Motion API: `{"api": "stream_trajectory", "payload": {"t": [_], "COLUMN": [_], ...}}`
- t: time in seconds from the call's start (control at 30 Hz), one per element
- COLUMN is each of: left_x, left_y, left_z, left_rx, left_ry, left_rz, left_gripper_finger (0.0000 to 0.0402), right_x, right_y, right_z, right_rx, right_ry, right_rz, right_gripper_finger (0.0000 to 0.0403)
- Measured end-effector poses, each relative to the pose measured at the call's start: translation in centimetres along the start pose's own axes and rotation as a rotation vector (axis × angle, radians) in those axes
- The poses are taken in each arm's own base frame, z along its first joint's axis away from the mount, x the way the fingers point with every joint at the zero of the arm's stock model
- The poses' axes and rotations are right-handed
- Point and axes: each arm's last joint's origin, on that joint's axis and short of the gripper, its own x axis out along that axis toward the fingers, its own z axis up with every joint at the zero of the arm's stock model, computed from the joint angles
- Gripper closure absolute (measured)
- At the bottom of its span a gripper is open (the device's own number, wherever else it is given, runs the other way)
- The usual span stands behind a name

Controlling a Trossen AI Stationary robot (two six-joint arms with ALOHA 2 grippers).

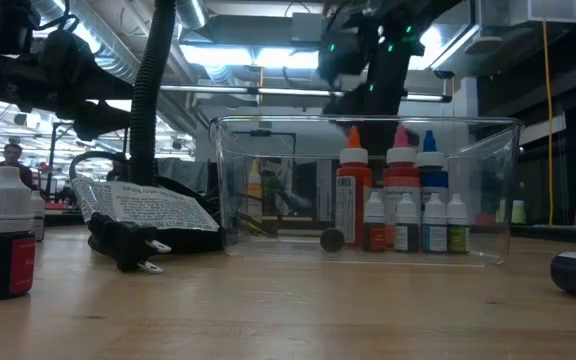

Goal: Pick & Place food coloring
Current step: Put the small black food coloring bottle into the transparent bin

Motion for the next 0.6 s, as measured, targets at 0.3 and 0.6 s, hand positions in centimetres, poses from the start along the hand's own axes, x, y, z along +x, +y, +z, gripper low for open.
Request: {"api": "stream_trajectory", "payload": {"t": [0.3,0.6], "left_x": [0.0,0.0], "left_y": [0.0,0.0], "left_z": [0.0,0.0], "left_rx": [0.001,-0.001], "left_ry": [0.000,-0.001], "left_rz": [0.000,0.000], "left_gripper_finger": [0.0080,0.0080], "right_x": [-6.6,-13.0], "right_y": [-0.5,0.0], "right_z": [-0.1,1.0], "right_rx": [-0.008,-0.001], "right_ry": [-0.168,-0.350], "right_rz": [0.093,0.207], "right_gripper_finger": [0.0344,0.0344]}}
